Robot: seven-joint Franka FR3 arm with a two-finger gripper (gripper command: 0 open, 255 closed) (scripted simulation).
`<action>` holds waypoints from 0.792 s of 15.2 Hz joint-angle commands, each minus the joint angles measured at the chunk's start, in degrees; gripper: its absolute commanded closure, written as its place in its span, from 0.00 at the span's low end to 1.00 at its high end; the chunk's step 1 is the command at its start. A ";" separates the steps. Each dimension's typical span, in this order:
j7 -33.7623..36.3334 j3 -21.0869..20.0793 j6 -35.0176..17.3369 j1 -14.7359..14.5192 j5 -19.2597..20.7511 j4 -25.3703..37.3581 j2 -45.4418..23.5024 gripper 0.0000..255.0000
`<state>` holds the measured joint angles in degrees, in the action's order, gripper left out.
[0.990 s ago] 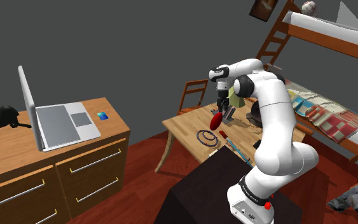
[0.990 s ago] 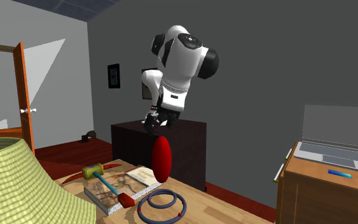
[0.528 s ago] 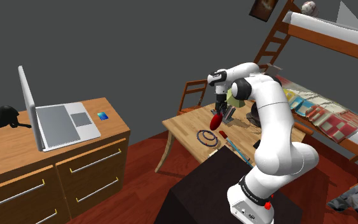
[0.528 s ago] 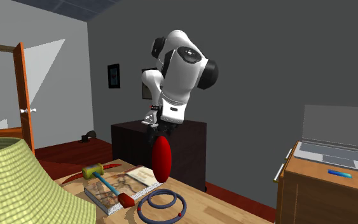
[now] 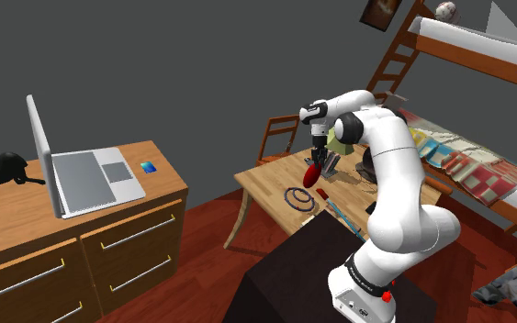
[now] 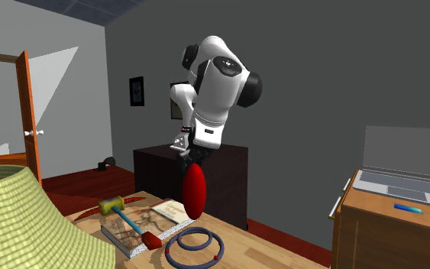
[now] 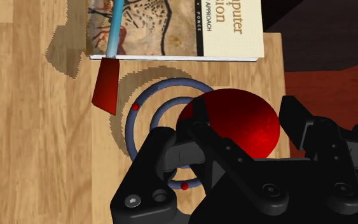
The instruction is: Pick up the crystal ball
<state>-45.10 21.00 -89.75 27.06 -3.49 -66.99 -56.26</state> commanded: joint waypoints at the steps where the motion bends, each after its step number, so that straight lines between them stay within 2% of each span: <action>1: -0.01 -0.01 -0.04 0.01 0.00 -0.12 -0.06 1.00; 12: -0.69 0.76 4.69 -0.41 0.86 0.75 3.90 1.00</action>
<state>-45.73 21.69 -85.68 26.66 -2.71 -66.57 -52.68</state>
